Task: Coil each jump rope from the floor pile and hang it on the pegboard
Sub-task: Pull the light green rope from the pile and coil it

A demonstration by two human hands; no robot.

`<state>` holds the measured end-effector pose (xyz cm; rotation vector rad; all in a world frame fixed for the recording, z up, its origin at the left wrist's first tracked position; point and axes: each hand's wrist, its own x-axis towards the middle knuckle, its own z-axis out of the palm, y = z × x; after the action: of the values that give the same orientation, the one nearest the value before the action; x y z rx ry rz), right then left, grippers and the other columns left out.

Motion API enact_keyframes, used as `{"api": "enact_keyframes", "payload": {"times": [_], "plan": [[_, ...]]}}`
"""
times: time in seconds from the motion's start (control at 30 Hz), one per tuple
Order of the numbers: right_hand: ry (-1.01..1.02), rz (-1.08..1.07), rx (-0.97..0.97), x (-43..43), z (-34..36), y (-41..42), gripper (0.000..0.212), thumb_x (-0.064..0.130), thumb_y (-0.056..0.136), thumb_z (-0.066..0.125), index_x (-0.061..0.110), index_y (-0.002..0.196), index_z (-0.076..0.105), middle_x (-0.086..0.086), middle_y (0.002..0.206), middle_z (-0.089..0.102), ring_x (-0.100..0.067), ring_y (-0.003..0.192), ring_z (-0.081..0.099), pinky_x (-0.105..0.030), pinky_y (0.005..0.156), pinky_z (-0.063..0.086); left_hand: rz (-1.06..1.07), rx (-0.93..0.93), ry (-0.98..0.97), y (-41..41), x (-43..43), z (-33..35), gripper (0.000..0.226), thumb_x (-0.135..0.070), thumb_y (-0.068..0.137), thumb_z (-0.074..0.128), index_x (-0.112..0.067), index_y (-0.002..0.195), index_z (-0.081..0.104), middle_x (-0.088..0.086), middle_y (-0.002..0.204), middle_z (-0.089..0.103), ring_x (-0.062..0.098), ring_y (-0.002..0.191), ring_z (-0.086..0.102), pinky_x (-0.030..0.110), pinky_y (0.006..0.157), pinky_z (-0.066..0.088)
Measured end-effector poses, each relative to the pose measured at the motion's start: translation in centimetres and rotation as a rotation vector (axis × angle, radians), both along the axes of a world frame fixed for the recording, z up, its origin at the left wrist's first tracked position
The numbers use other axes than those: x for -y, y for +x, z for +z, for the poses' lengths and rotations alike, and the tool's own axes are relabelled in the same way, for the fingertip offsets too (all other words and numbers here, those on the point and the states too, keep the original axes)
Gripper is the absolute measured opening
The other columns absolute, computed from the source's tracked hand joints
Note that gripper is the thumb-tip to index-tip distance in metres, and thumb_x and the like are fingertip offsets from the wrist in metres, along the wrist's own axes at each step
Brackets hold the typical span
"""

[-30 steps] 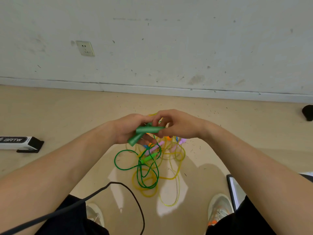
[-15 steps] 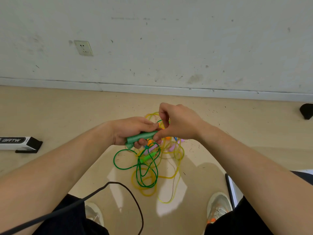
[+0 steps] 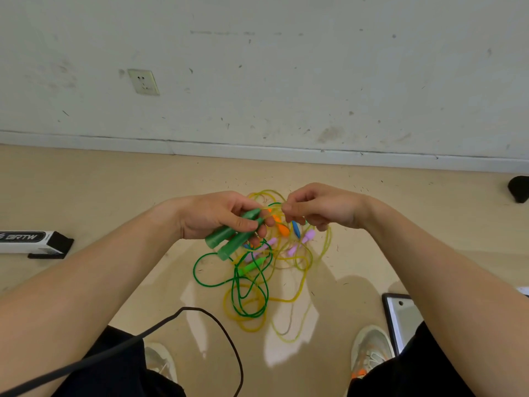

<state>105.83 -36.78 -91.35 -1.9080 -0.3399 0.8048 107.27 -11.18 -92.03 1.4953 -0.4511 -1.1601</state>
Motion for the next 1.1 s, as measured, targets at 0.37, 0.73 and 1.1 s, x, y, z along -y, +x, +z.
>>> {"api": "enact_keyframes", "payload": {"times": [0.37,0.73,1.1], "plan": [[-0.029,0.000,0.039,-0.7,0.6,-0.1,0.023,0.023,0.095,0.064,0.015,0.076,0.073,0.003,0.055,0.030,-0.011,0.050,0.025,-0.026,0.049,0.022,0.133,-0.007,0.031,-1.1,1.9,0.1,0.039,-0.031,0.099,0.050,-0.002,0.119,0.067,0.015,0.103,0.070,0.024,0.097,0.065,0.032,0.086,0.051],[0.151,-0.220,0.051,-0.3,-0.4,0.5,0.009,-0.001,0.090,0.065,0.008,0.093,0.067,-0.002,0.071,0.065,-0.009,0.057,0.050,-0.023,0.056,0.039,0.208,-0.059,0.028,-2.6,3.4,-1.3,0.030,-0.015,0.104,0.041,-0.005,0.109,0.069,0.006,0.087,0.070,0.033,0.106,0.061,0.052,0.108,0.039],[0.088,-0.489,0.041,-2.8,-3.7,-1.1,0.022,0.029,0.099,0.058,0.014,0.084,0.053,-0.002,0.059,0.051,-0.014,0.042,0.041,-0.028,0.051,0.043,0.620,0.140,-0.072,-2.1,3.7,-0.8,0.029,-0.008,0.104,0.044,-0.015,0.094,0.070,-0.004,0.083,0.073,0.017,0.096,0.064,0.034,0.091,0.046]]}}
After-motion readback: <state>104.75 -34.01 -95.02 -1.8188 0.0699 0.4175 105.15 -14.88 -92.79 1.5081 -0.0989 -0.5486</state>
